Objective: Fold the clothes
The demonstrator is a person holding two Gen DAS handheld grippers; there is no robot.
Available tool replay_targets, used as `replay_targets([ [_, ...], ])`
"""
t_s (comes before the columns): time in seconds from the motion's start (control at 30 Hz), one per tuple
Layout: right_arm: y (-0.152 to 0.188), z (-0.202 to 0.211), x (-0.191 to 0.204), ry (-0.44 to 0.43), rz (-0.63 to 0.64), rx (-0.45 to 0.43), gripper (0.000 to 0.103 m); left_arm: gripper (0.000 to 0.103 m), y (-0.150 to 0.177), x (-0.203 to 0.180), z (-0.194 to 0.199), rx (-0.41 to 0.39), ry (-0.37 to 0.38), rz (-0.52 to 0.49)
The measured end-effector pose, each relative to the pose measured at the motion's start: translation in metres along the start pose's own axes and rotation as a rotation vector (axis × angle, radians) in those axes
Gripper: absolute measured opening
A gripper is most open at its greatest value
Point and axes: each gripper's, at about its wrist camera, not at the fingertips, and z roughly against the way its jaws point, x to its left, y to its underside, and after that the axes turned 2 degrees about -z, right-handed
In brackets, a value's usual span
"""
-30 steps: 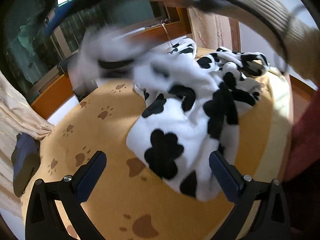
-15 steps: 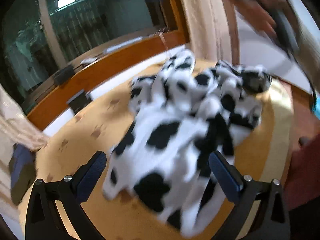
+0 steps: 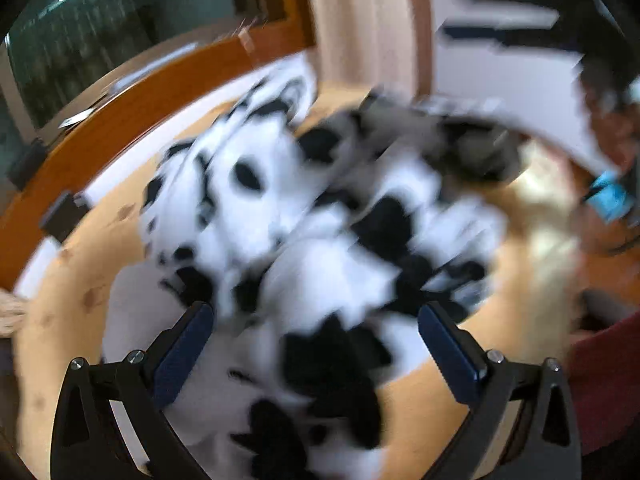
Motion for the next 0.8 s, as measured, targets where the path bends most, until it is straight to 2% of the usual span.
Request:
replay_targets([
  [0.1, 0.011, -0.002, -0.009, -0.016, -0.002, 0.009, 0.082, 0.103, 0.023, 0.022, -0.012, 0.093, -0.046, 0.024],
  [0.2, 0.022, -0.003, -0.006, -0.007, 0.052, 0.022, 0.082, 0.102, 0.039, 0.045, -0.006, 0.111, -0.019, 0.077],
  [0.3, 0.034, -0.002, 0.0, 0.016, 0.133, 0.034, 0.082, 0.096, 0.053, 0.053, 0.0, 0.152, -0.092, 0.07],
  [0.37, 0.045, -0.001, 0.004, 0.05, 0.203, 0.039, 0.082, 0.091, 0.065, 0.055, 0.006, 0.164, -0.105, 0.075],
  [0.43, 0.053, -0.003, 0.003, 0.086, 0.238, 0.059, 0.082, 0.09, 0.073, 0.053, 0.014, 0.142, -0.073, 0.099],
  [0.5, 0.061, -0.009, -0.007, 0.087, 0.219, 0.109, 0.081, 0.087, 0.078, 0.047, 0.022, 0.112, -0.051, 0.103],
  [0.63, 0.074, -0.019, -0.025, -0.013, 0.098, 0.2, 0.081, 0.085, 0.077, 0.028, 0.036, 0.029, -0.018, 0.07],
  [0.7, 0.081, -0.021, -0.018, -0.005, 0.14, 0.215, 0.081, 0.085, 0.075, 0.02, 0.042, -0.006, -0.005, 0.056],
  [0.8, 0.091, -0.025, -0.006, 0.02, 0.212, 0.238, 0.081, 0.085, 0.073, 0.017, 0.045, -0.025, -0.025, 0.061],
])
